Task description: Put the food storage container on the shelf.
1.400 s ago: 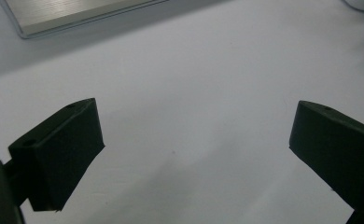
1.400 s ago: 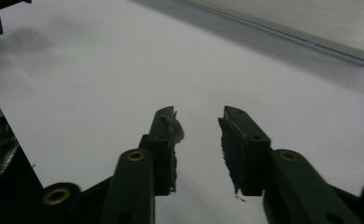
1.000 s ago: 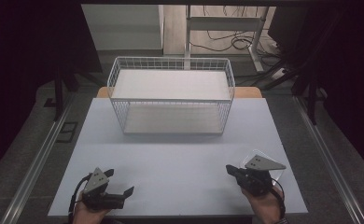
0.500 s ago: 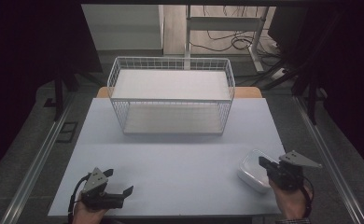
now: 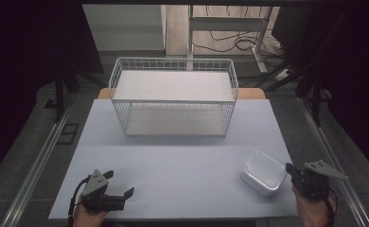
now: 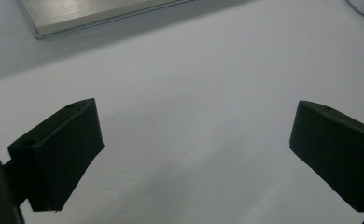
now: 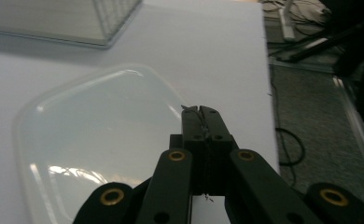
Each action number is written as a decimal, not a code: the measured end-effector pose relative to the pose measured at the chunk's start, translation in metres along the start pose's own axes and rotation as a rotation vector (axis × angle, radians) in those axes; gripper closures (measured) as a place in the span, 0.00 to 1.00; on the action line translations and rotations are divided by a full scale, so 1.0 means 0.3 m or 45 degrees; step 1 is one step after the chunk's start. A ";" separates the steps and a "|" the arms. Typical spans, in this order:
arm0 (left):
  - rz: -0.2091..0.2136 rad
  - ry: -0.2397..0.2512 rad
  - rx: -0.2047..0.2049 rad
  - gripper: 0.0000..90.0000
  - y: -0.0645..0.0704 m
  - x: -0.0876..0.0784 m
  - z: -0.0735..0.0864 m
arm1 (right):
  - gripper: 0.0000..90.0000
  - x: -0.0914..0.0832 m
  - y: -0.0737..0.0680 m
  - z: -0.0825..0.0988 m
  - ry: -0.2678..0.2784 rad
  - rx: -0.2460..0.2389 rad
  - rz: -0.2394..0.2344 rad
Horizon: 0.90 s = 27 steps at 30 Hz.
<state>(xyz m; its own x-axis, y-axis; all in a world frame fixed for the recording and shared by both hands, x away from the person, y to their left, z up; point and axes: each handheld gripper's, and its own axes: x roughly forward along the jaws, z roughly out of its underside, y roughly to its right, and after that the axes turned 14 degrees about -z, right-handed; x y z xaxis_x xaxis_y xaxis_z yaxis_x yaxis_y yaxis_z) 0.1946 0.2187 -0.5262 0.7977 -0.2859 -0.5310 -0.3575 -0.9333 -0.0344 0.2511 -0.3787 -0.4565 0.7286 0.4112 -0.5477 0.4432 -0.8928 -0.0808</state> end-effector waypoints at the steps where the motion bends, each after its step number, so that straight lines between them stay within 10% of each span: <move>1: -0.002 0.001 0.000 0.02 0.000 0.000 0.000 | 0.99 -0.005 0.009 0.006 -0.002 0.011 0.012; 27: -0.007 -0.009 0.010 0.02 0.002 0.006 0.001 | 0.99 0.102 0.011 0.007 -0.095 0.088 -0.038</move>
<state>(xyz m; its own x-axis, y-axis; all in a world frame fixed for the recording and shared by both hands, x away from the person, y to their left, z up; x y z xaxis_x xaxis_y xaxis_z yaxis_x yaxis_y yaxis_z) 0.1957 0.2176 -0.5274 0.7961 -0.2796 -0.5368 -0.3572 -0.9330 -0.0437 0.2736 -0.3695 -0.4753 0.6733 0.4256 -0.6046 0.4254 -0.8918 -0.1540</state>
